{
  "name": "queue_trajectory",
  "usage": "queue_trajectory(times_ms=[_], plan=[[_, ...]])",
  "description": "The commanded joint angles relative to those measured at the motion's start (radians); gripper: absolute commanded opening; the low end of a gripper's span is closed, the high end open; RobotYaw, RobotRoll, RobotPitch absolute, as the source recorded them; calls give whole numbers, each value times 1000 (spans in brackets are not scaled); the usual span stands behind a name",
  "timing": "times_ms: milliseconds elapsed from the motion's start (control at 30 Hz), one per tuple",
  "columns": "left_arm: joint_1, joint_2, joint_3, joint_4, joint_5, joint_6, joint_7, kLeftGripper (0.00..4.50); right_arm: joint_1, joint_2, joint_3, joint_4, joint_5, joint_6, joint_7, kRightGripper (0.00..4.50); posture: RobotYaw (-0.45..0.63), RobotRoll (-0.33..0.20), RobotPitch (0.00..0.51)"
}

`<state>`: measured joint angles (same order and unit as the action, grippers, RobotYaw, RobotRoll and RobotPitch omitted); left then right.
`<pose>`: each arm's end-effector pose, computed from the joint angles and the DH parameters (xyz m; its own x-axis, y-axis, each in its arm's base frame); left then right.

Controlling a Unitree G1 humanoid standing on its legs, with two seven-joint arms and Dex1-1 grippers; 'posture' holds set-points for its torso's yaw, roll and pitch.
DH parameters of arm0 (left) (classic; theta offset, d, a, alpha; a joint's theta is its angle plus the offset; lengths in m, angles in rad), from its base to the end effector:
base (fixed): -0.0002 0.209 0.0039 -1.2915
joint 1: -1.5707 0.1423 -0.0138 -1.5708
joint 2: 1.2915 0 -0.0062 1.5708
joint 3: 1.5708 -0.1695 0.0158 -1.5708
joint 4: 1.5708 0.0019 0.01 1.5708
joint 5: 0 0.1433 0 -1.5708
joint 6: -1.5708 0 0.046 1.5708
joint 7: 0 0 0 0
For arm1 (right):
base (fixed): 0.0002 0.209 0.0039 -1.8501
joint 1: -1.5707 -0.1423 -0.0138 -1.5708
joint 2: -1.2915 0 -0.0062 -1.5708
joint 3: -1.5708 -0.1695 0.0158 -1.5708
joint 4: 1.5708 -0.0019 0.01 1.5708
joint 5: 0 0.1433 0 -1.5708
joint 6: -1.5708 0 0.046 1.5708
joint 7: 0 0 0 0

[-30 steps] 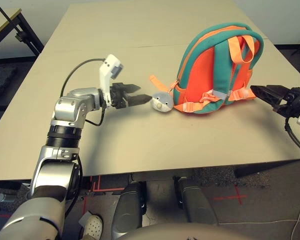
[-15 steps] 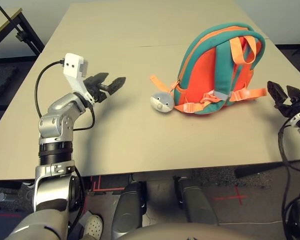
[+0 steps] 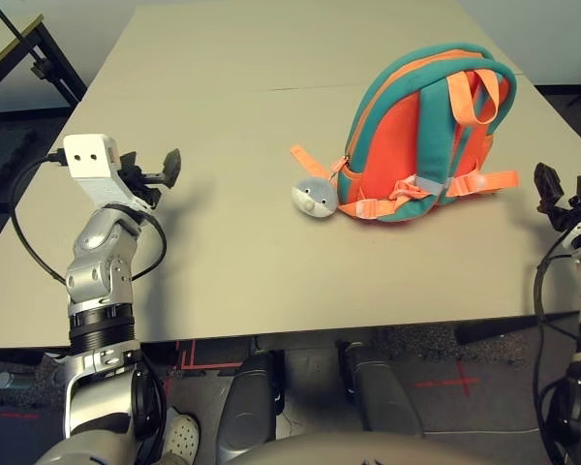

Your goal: Put the pencil case into the backpack and zip it.

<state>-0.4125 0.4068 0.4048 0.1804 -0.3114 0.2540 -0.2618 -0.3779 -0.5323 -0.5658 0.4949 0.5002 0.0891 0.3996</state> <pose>0.2606 0.2793 0.1500 0.9905 0.0656 0.1208 -0.0589 0.9966 -0.0585 0.2346 -0.3447 0.1218 0.9726 -0.1906 0.1328 0.1561 0.9596 0.2343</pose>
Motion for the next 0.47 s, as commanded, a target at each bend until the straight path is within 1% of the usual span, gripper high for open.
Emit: queue_trajectory(times_ms=[33, 467], plan=[[13, 15, 17, 34, 14, -32, 25, 4500, -8, -2, 5, 36, -12, -18, 6, 4465, -84, 0, 169], [5, 10, 3, 74, 14, -76, 55, 4500, -39, -12, 15, 96, -29, -39, 23, 4465, -85, 0, 163]])
